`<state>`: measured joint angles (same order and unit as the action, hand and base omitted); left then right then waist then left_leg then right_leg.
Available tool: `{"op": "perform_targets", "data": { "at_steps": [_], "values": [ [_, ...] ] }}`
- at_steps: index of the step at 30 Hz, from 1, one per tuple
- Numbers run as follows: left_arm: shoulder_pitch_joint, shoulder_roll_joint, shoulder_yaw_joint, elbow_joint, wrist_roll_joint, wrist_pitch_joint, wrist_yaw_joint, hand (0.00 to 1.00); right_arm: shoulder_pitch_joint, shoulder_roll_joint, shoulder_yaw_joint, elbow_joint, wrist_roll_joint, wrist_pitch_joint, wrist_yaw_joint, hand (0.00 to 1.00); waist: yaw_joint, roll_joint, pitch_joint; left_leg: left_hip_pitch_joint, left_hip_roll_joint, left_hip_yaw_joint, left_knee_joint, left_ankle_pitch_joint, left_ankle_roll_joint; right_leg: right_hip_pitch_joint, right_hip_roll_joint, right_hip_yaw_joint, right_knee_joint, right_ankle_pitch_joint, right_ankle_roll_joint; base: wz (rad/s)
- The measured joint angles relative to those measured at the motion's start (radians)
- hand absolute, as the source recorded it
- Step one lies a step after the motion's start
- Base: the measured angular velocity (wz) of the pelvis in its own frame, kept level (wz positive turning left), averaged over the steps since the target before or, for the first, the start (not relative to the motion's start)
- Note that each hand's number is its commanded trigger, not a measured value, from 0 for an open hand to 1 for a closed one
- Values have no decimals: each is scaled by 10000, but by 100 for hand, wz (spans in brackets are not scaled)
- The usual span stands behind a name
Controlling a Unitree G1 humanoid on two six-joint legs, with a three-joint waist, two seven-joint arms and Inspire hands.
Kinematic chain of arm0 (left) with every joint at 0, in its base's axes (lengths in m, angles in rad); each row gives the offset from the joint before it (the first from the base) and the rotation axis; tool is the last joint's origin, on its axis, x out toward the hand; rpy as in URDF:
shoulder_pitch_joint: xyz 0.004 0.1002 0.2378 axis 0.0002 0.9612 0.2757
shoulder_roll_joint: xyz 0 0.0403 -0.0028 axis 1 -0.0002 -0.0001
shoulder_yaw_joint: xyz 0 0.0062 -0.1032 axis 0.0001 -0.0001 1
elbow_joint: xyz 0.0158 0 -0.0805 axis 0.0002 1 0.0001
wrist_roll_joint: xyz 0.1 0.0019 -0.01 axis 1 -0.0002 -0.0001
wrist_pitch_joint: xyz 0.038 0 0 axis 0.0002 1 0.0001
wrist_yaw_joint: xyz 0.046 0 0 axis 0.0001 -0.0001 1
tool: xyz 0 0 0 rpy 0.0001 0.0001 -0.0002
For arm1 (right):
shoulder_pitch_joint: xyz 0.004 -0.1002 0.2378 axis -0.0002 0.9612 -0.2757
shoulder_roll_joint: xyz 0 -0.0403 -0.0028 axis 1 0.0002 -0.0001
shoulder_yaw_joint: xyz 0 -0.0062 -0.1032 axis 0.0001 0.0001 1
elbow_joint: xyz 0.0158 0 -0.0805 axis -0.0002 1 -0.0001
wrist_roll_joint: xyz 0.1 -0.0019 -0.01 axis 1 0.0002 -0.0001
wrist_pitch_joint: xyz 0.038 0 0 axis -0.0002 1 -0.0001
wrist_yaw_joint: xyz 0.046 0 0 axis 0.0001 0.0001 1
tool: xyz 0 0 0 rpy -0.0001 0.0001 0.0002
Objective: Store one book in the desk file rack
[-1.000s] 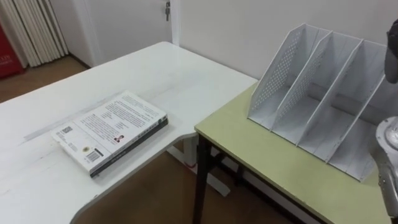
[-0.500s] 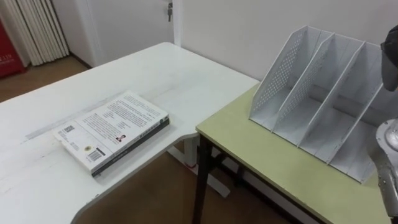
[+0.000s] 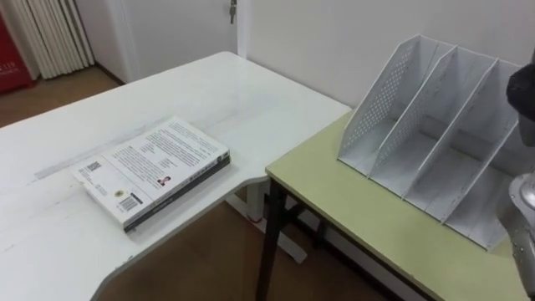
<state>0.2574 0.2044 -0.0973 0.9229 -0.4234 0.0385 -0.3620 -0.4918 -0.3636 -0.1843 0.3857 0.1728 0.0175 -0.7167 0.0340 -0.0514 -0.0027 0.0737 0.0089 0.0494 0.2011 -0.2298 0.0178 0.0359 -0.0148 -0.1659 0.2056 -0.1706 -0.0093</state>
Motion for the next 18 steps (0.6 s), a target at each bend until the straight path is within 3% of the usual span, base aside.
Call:
{"op": "perform_targets", "data": {
  "at_steps": [14,18],
  "values": [
    [-24,-1,62,2,11,260,-17,0,0,-23,55,352,941,85,462,100,3,102,-26,-85,-1,-62,39,0,0,-16,-8,-83,-6,2,-2,0],
    [-41,0,61,-3,8,298,-19,0,-2,-27,59,379,996,296,571,100,12,133,-28,-91,-3,-62,36,0,0,-29,-10,-87,-8,1,-2,0]
  ]
}}
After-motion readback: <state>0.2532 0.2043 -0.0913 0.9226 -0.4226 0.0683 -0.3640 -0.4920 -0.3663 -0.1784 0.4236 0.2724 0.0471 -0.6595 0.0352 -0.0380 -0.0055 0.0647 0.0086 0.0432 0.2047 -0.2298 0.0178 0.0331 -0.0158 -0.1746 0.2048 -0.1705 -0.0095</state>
